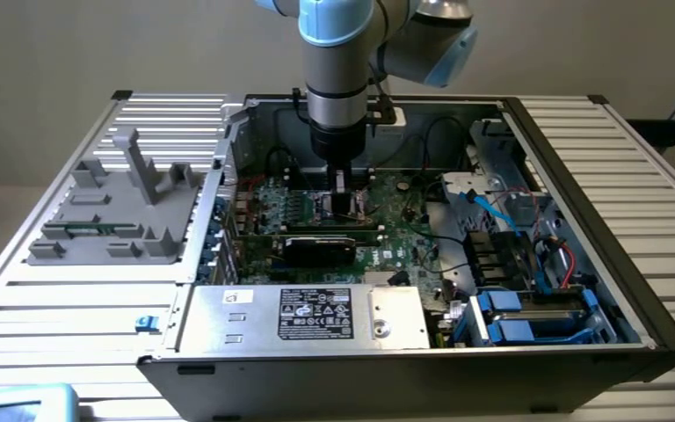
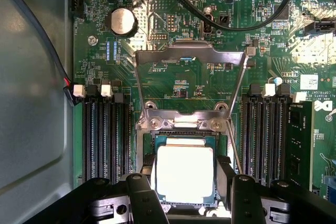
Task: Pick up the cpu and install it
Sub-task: 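Place the cpu into insertion slot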
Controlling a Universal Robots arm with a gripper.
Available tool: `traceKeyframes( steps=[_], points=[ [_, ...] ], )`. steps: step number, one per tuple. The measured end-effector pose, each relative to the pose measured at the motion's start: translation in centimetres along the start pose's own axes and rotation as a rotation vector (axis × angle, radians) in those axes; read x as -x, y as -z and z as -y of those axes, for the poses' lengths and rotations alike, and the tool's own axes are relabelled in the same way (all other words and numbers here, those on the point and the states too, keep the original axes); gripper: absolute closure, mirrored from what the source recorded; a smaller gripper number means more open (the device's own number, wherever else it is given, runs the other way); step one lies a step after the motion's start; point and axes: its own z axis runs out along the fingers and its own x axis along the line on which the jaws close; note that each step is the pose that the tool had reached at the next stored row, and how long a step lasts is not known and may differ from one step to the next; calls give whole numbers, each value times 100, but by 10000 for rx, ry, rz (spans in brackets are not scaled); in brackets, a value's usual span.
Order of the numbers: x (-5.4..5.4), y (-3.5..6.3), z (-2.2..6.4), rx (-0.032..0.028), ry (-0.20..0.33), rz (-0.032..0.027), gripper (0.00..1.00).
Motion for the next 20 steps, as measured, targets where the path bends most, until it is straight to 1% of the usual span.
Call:
traceKeyframes(
  steps=[1,2,6,12,20],
  points=[
    [0,0,0,0,-1,0,44],
    [0,0,0,1,0,0,37],
    [0,0,0,6,0,0,37],
    [-7,0,0,42,1,-14,37],
    [-13,0,0,46,-25,-13,37]
  ],
)
